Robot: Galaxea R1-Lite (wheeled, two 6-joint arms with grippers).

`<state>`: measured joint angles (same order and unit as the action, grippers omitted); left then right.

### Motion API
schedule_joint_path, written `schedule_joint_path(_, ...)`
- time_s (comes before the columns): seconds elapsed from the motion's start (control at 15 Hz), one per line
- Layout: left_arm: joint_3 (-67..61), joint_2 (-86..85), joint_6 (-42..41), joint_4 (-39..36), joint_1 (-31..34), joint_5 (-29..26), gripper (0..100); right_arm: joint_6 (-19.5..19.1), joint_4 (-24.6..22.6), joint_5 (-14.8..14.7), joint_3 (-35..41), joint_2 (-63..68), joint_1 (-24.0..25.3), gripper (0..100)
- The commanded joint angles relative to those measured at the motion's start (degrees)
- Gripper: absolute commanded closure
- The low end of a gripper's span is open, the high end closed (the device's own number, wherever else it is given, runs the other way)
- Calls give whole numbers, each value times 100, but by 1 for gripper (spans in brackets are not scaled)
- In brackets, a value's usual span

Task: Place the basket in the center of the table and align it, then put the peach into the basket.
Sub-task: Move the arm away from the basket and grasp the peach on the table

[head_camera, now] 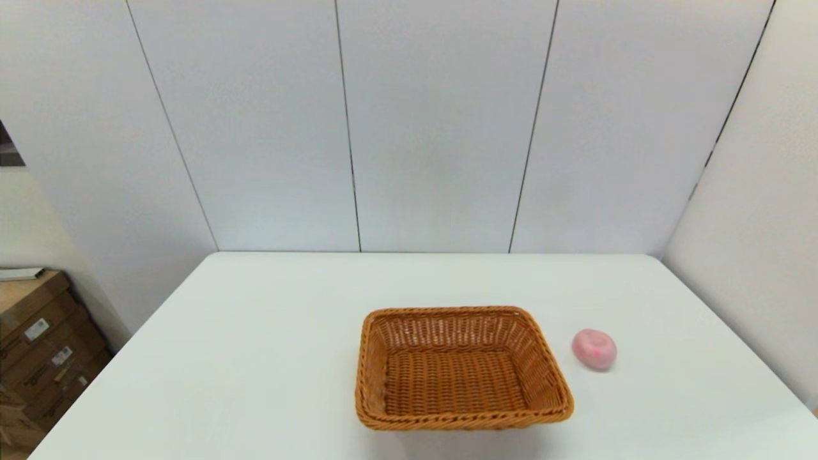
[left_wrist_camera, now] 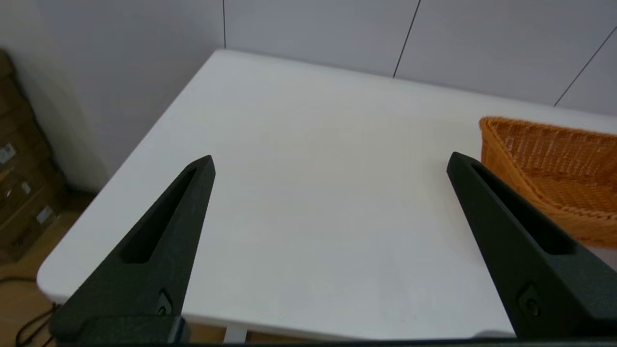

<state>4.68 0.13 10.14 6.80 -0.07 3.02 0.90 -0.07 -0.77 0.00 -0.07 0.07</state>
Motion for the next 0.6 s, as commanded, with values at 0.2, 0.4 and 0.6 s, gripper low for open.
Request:
schedule_joint_path(0.2,-204,-22,-258,-320,-1,-39,0,-2,-1,-2,0,7,1,0)
schedule_joint_path(0.4,-380,-22,-742,-434,-1,-91,0,-2,-1,-2,0,7,1,0)
schedule_joint_path(0.6,-468,-22,-733,-689,-1,-118,0,-55,7,-2,-9,7,1,0)
